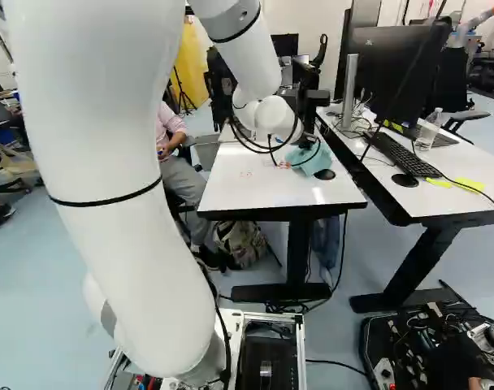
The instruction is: Clean the table with the green towel
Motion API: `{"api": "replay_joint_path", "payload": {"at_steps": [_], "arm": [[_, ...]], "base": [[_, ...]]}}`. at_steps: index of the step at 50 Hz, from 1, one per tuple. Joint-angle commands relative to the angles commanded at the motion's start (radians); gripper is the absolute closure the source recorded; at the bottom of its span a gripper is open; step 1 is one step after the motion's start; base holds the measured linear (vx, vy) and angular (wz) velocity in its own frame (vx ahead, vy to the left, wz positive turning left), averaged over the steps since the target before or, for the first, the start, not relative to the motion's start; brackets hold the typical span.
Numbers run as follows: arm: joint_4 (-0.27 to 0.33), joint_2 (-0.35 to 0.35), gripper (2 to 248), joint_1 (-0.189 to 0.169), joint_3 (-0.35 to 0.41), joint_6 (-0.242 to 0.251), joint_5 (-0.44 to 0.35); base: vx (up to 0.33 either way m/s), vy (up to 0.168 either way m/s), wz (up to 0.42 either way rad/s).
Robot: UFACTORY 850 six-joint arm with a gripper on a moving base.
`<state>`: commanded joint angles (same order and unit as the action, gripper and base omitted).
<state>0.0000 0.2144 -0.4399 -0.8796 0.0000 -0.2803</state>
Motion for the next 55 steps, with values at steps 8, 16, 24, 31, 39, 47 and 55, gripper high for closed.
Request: {"api": "replay_joint_path", "payload": {"at_steps": [8, 16, 24, 31, 39, 47, 55], "arm": [[0.0, 0.01, 226, 0.023, -0.012, 0.0, 0.008], [0.0, 0.024, 226, 0.039, -0.027, 0.0, 0.023], [0.0, 0.04, 226, 0.052, -0.046, 0.0, 0.044], [0.0, 0.055, 226, 0.062, -0.063, 0.0, 0.064], [0.0, 0.073, 226, 0.074, -0.084, 0.0, 0.088], [0.0, 0.092, 226, 0.085, -0.108, 0.0, 0.106], [0.0, 0.111, 226, 0.09, -0.13, 0.0, 0.106]], "base": [[0.0, 0.0, 0.0], [0.0, 0.0, 0.0], [0.0, 0.0, 0.0], [0.0, 0.0, 0.0], [0.0, 0.0, 0.0], [0.0, 0.0, 0.0], [0.0, 0.0, 0.0]]}}
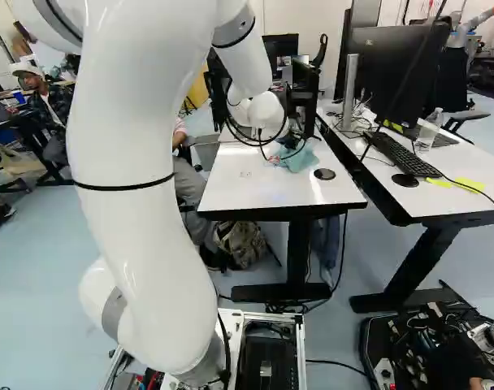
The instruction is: Clean the table with the green towel
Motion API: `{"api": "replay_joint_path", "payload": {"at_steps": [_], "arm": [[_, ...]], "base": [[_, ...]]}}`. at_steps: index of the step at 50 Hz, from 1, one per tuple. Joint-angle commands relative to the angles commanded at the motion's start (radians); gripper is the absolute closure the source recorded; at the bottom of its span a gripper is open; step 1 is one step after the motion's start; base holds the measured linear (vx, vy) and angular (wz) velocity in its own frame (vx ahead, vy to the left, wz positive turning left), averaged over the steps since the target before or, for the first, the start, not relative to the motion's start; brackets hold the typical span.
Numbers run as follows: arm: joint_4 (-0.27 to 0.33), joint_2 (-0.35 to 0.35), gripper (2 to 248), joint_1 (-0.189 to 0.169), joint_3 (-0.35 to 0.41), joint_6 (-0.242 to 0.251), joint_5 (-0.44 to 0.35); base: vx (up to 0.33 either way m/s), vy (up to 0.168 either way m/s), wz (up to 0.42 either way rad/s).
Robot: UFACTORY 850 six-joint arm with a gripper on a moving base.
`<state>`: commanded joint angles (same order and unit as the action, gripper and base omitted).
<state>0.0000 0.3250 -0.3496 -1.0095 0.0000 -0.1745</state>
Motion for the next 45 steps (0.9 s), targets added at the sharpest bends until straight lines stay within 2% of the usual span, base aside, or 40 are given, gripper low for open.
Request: {"api": "replay_joint_path", "payload": {"at_steps": [12, 45], "arm": [[0.0, 0.019, 226, 0.004, -0.023, 0.0, 0.0], [0.0, 0.003, 226, 0.023, -0.003, 0.0, 0.0]], "base": [[0.0, 0.0, 0.0], [0.0, 0.0, 0.0]]}}
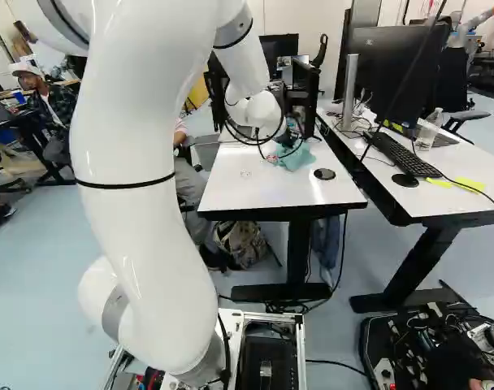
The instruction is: Clean the table with the green towel
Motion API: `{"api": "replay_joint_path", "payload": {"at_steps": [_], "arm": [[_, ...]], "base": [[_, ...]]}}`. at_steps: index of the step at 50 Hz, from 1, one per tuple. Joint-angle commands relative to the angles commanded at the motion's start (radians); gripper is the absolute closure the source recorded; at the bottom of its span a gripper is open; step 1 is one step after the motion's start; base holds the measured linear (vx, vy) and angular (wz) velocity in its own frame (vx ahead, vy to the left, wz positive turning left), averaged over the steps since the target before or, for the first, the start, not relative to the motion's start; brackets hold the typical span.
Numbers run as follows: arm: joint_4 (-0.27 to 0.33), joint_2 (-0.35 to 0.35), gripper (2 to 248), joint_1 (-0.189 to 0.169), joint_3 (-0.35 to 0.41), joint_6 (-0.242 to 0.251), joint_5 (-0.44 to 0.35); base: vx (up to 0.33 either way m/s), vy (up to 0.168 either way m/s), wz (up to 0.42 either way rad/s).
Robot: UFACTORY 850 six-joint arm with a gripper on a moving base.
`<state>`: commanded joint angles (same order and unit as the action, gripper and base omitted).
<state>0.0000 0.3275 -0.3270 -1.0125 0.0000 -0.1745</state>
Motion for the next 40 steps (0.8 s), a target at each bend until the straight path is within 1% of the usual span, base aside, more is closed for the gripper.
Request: {"api": "replay_joint_path", "payload": {"at_steps": [11, 27, 40], "arm": [[0.0, 0.002, 226, 0.001, 0.0, 0.0, 0.0], [0.0, 0.036, 226, 0.001, -0.006, 0.0, 0.0], [0.0, 0.036, 226, 0.001, -0.006, 0.0, 0.003]], "base": [[0.0, 0.0, 0.0], [0.0, 0.0, 0.0], [0.0, 0.0, 0.0]]}}
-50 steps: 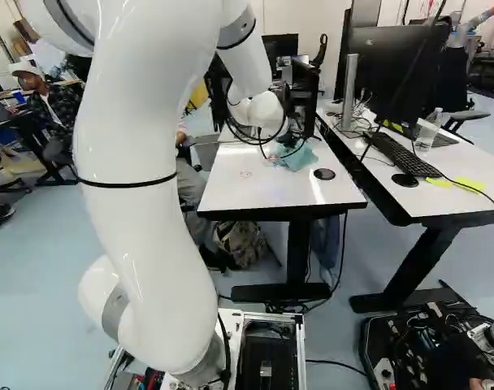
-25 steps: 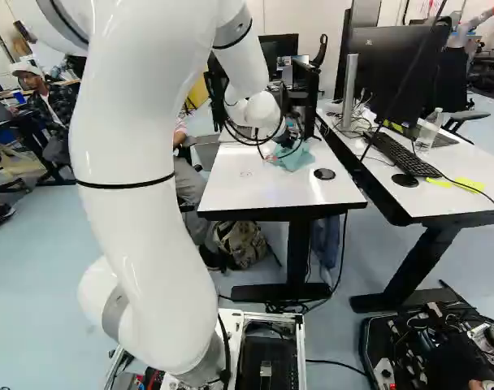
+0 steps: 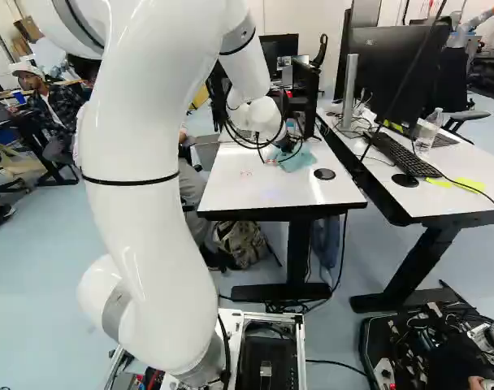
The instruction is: Clean the table with the green towel
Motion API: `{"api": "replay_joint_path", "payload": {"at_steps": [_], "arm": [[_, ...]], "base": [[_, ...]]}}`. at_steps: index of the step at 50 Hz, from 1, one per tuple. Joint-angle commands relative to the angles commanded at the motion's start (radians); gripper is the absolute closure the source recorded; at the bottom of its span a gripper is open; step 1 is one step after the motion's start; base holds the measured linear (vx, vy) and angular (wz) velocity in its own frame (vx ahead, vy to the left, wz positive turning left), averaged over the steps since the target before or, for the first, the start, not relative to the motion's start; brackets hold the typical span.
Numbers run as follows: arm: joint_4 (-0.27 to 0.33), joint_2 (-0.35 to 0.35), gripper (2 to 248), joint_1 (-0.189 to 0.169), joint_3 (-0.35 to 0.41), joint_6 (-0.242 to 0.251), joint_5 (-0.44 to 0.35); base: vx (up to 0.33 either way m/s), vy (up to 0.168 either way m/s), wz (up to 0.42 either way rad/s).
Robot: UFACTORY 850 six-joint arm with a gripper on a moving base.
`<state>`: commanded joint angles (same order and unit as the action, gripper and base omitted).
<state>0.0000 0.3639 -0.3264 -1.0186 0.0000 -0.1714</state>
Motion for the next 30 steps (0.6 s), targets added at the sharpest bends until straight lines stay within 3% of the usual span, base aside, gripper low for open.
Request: {"api": "replay_joint_path", "payload": {"at_steps": [30], "arm": [[0.0, 0.0, 226, 0.0, 0.0, 0.0, 0.077]], "base": [[0.0, 0.0, 0.0]]}}
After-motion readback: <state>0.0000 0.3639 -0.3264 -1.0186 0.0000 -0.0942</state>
